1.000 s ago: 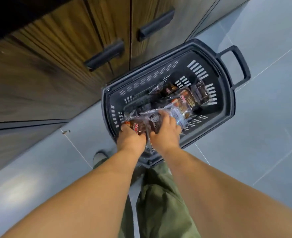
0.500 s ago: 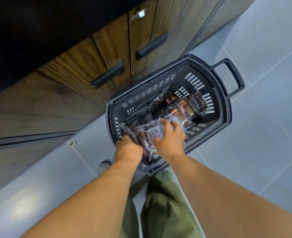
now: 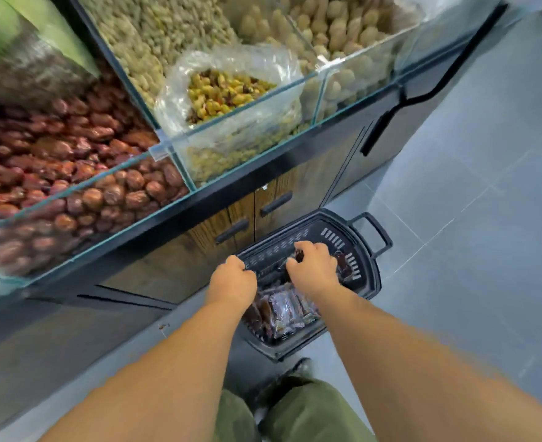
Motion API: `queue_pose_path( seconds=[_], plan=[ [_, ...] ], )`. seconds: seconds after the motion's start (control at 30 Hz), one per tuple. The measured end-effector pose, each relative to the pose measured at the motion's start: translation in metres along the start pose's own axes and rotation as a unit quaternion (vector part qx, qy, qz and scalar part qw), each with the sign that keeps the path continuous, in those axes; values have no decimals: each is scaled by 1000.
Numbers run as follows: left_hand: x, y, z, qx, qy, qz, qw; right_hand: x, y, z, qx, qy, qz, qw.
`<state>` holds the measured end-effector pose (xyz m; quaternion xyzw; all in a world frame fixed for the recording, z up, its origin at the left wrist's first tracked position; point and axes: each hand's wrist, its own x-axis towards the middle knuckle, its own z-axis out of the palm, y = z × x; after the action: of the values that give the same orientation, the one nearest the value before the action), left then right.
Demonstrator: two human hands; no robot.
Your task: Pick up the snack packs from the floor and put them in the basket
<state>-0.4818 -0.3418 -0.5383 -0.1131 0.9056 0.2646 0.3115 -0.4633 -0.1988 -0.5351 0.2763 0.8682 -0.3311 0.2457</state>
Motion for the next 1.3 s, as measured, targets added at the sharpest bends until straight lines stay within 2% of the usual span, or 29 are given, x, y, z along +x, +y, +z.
queue_pose_path(
  seconds=[0.07,0.3,0.67,0.77,1.0,1.13,1.3],
  plan=[
    [-22,4,-17,15,26,18,999,-17,-10,-23,-3,-17,-20,1000],
    [-86,30,-59,-5,103,41,994,-63,-41,-79,-13,26,-86,996],
    [-142,25,-97,-102,173,-75,977,-116,-57,-51,-11,-27,-175,984],
    [-152,4,-108,-142,199,-105,964,-130,-61,-35,-41,-42,-206,977],
    [-180,-67,-124,-161,223,-125,953,-170,-87,5,-93,-31,-242,965],
    [-214,-134,-135,-156,243,-145,946,-215,-108,58,-111,-46,-272,955],
    [-267,-241,-142,-158,256,-209,931,-280,-129,140,-137,-86,-308,937]
  ],
)
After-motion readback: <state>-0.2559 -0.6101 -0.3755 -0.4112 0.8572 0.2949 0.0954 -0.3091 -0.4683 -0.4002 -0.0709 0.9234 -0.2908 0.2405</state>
